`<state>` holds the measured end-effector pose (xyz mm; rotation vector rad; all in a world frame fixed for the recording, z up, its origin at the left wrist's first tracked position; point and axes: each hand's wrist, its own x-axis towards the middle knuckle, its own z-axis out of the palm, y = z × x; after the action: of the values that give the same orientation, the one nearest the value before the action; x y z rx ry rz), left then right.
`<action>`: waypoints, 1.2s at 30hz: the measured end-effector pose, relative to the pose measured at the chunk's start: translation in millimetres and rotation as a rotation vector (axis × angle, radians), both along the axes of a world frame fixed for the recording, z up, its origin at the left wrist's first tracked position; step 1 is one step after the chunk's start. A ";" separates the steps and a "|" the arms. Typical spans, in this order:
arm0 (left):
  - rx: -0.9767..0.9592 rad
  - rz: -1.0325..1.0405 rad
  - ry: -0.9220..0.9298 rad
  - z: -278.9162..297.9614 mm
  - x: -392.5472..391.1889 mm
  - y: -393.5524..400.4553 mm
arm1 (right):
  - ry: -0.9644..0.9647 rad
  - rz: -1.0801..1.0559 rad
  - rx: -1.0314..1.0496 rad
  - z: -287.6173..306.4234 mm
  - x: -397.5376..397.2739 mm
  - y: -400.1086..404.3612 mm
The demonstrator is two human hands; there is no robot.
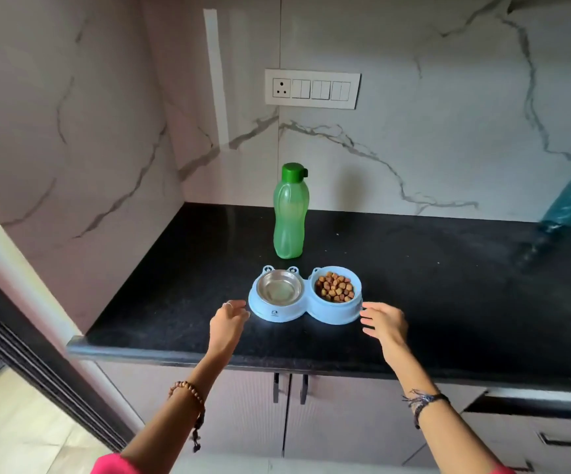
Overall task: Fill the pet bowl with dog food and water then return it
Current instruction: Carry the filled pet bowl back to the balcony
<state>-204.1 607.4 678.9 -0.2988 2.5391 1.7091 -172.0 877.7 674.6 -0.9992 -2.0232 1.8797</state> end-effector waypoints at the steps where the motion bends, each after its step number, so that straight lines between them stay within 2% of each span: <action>1: -0.048 0.001 0.000 -6.1 -1.4 -0.4 | -0.013 -0.002 -0.002 -7.6 -0.9 3.3; 5: -0.212 -0.113 -0.048 -22.9 -14.5 -0.8 | -0.040 0.086 0.132 -24.8 -6.5 22.1; 12: -0.368 -0.259 -0.104 -45.2 -54.7 2.8 | -0.159 0.534 0.283 -37.3 -39.8 49.5; 17: -0.388 -0.356 -0.030 -50.8 -87.4 9.4 | -0.035 0.784 0.244 -42.7 -63.8 56.5; 21: -0.473 -0.456 -0.030 -43.5 -103.8 11.4 | 0.020 0.859 0.328 -46.3 -73.3 60.6; 26: -0.509 -0.443 -0.043 -43.7 -108.0 16.9 | 0.015 0.916 0.428 -52.7 -82.6 62.4; 36: -0.406 -0.395 0.080 -41.9 -100.9 22.0 | 0.064 0.843 0.437 -58.5 -85.3 59.5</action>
<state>-305.0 629.3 637.0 0.2466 2.7477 1.0870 -257.3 937.3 616.1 0.0604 -2.8955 1.5642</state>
